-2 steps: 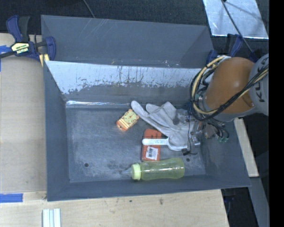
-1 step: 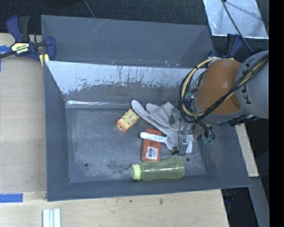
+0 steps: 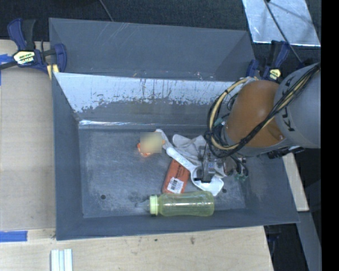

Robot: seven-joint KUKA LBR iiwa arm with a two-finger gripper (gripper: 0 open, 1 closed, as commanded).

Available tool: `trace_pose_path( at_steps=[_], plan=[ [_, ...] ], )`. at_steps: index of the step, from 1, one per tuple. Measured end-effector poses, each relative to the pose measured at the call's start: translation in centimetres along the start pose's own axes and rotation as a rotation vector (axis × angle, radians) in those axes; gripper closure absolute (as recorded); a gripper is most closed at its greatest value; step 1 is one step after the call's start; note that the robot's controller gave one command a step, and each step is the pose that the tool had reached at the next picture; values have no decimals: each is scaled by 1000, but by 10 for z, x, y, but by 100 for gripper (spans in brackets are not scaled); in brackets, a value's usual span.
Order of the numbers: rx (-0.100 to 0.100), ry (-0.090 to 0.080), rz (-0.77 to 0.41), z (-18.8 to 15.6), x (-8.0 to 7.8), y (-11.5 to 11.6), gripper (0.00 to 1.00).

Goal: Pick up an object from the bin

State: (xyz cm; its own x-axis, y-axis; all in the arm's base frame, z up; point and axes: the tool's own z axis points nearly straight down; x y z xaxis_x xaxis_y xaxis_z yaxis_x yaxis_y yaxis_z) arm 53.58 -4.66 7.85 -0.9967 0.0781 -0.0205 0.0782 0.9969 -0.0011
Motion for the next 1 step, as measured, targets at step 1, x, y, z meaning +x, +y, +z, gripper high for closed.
trace_pose_path(
  at_steps=[1],
  plan=[
    [0,0,0,0,0,0,100]
  ],
)
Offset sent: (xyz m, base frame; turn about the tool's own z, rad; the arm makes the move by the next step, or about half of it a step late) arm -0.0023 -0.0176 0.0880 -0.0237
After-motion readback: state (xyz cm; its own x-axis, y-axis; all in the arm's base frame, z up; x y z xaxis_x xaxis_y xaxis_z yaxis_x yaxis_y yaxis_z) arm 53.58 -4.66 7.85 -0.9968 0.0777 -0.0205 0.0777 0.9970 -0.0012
